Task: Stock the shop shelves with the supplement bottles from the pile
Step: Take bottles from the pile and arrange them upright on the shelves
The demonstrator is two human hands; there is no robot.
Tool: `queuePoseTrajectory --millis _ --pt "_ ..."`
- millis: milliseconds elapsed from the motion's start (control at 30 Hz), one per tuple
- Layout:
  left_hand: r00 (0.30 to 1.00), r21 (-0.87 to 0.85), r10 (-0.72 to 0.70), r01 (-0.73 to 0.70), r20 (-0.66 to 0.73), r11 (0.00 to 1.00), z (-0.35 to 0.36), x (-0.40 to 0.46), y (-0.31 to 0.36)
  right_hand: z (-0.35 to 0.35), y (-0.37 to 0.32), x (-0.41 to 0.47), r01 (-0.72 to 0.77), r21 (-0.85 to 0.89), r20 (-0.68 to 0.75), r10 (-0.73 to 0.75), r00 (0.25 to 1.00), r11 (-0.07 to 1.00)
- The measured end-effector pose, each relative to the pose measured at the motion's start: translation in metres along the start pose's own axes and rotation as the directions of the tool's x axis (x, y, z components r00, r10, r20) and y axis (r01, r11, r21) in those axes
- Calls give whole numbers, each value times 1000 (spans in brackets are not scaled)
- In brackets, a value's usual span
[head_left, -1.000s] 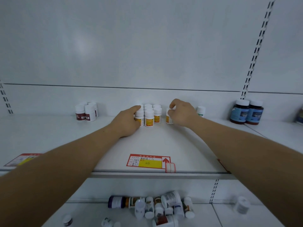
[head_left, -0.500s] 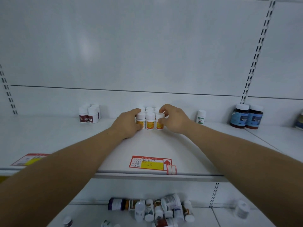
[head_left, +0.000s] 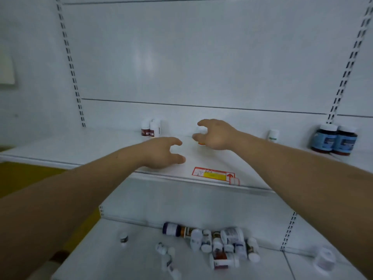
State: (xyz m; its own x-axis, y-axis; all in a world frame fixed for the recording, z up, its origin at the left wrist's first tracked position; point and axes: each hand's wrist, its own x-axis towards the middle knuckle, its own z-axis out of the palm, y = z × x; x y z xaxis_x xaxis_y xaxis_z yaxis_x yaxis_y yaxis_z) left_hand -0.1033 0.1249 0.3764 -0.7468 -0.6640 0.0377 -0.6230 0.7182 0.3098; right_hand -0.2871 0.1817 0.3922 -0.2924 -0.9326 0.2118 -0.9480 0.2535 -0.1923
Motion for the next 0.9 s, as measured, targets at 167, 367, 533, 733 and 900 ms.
queuePoseTrajectory --millis 167,367,533,733,900 --pt "1000 1 -20 20 -11 1000 -5 -95 -45 17 -88 -26 145 51 -28 -144 989 988" --pt "987 -32 -119 123 106 992 23 -190 -110 57 -184 -71 291 121 -46 -288 957 949" --pt "948 -83 -140 170 285 982 89 -216 -157 108 -213 -113 385 95 36 -390 920 918" --pt "905 -192 -151 243 398 951 180 -198 -177 187 -145 -132 94 164 265 -135 955 982" --pt "877 -201 -177 291 446 935 244 -151 -182 259 -68 -134 -177 192 388 91 917 965"
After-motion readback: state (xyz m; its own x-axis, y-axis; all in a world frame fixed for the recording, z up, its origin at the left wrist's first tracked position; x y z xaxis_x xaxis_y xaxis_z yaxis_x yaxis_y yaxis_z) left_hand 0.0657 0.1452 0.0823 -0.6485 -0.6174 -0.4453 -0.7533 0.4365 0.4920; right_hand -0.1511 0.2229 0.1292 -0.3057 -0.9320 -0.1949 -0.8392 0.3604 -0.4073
